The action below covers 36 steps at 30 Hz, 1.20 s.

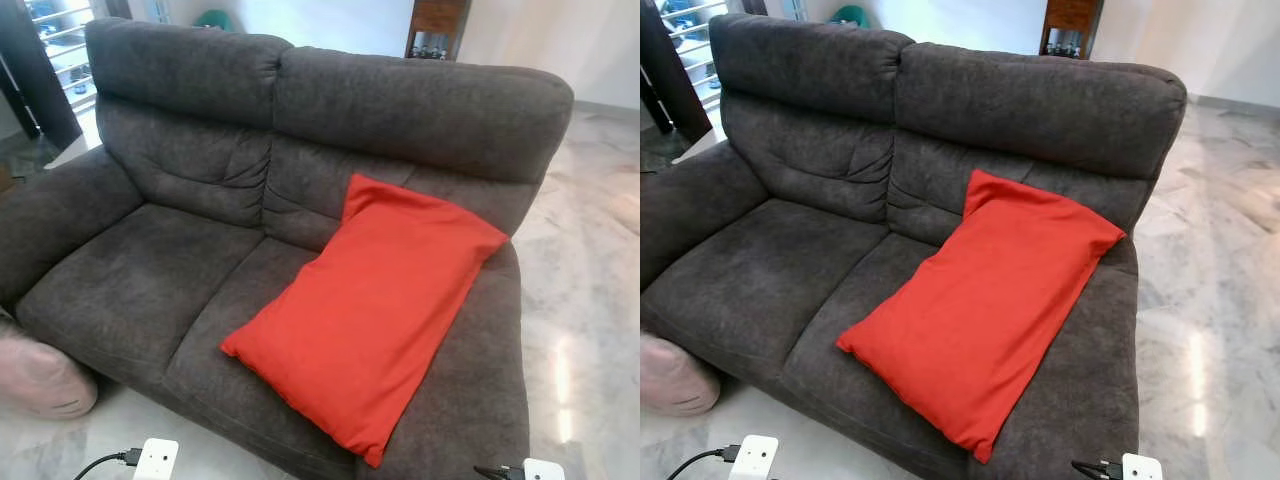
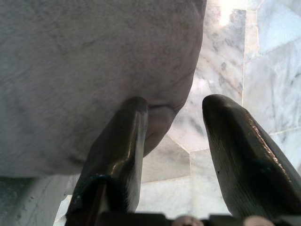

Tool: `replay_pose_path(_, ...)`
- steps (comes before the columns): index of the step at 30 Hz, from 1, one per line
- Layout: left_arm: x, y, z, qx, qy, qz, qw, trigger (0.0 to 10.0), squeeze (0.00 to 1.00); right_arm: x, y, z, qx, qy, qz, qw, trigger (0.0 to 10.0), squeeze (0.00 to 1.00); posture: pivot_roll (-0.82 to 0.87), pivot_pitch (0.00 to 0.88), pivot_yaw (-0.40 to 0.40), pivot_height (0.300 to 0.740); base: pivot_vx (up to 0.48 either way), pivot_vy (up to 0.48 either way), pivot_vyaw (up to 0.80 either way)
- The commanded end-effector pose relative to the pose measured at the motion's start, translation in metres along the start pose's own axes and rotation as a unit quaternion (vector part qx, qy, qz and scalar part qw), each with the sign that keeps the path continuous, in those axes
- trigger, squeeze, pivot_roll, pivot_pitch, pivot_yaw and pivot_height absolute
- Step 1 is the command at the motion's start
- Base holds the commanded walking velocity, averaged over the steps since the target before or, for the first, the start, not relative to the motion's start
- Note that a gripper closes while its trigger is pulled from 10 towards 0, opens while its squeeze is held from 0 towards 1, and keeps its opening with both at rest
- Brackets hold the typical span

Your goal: Move the pillow to the sofa from floor

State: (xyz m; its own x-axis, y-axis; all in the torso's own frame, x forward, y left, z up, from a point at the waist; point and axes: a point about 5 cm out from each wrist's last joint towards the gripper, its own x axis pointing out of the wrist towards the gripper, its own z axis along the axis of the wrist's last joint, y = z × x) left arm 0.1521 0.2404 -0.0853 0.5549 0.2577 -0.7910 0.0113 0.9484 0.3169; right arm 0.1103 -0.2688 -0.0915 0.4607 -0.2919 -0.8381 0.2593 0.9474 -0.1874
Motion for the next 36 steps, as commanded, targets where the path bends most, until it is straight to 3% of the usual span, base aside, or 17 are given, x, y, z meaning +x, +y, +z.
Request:
replay_pose_path(1,-0.0008,-0.0008,-0.0041,0.003,0.005,-0.004,1.0,10.0,0.0,0.0003,0.0039,-0.0006,0.005,0.006,0.007,1.0,10.0,0.0,0.1,0.027,-0.01,0.74,0.0,0.274,-0.8)
replay_pose_path(9,-0.0019,0.0001,-0.0096,0.002,0.015,-0.005,1.0,10.0,0.0,0.0004,0.0048,-0.0014,-0.001,0.01,0.005,1.0,10.0,0.0,0.1,0.028,-0.011,0.74,0.0,0.277,-0.79)
replay_pose_path(29,-0.0026,-0.0005,-0.0123,-0.002,0.017,-0.007,1.0,10.0,0.0,0.0011,0.0068,0.0014,0.002,0.006,0.002,1.0,10.0,0.0,0.11,0.029,-0.014,0.74,0.0,0.28,0.0)
replay_pose_path(36,-0.0028,-0.0026,-0.0123,0.004,0.016,-0.011,1.0,10.0,0.0,0.0012,0.0083,0.0017,0.003,0.006,0.005,1.0,10.0,0.0,0.11,0.03,-0.014,0.74,0.0,0.0,0.0)
